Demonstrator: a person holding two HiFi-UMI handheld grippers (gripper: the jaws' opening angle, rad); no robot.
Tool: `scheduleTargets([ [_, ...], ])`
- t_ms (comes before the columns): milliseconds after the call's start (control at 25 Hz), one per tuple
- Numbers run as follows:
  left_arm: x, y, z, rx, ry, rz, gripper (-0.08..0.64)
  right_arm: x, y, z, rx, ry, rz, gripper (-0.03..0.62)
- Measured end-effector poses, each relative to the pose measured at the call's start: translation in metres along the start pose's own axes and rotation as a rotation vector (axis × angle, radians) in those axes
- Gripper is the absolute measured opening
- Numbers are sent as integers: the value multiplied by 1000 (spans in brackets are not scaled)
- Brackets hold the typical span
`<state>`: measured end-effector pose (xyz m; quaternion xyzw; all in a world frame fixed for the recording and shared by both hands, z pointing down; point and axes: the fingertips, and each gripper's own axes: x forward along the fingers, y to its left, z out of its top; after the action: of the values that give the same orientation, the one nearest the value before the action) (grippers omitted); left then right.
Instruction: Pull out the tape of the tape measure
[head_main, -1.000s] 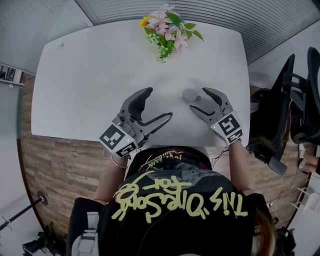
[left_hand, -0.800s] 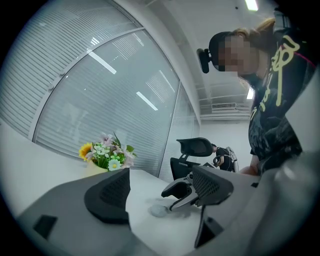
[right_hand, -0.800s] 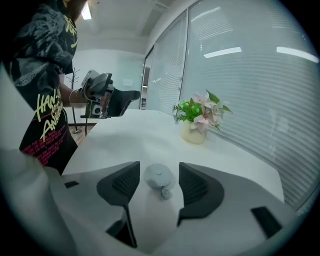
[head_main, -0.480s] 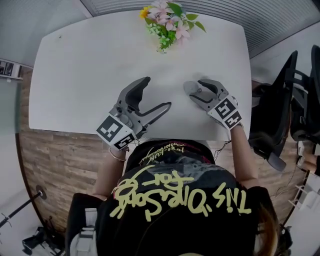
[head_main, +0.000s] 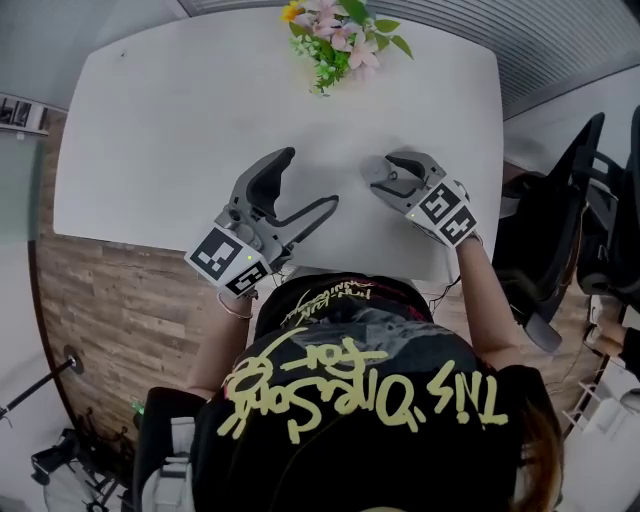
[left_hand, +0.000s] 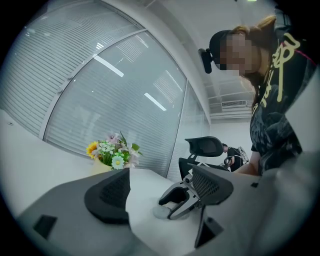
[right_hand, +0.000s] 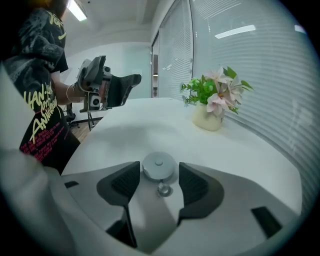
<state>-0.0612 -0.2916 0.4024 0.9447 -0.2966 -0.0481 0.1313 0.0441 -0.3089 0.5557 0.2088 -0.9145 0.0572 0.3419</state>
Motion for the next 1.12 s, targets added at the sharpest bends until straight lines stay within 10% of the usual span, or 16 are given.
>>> scheduleTargets([
  [520, 16, -28, -4, -16, -41, 33, 380, 0, 8, -3, -77, 21, 62, 206],
  [1120, 34, -44, -12, -90, -51, 93, 317, -75, 7, 61, -345, -222, -76, 206],
])
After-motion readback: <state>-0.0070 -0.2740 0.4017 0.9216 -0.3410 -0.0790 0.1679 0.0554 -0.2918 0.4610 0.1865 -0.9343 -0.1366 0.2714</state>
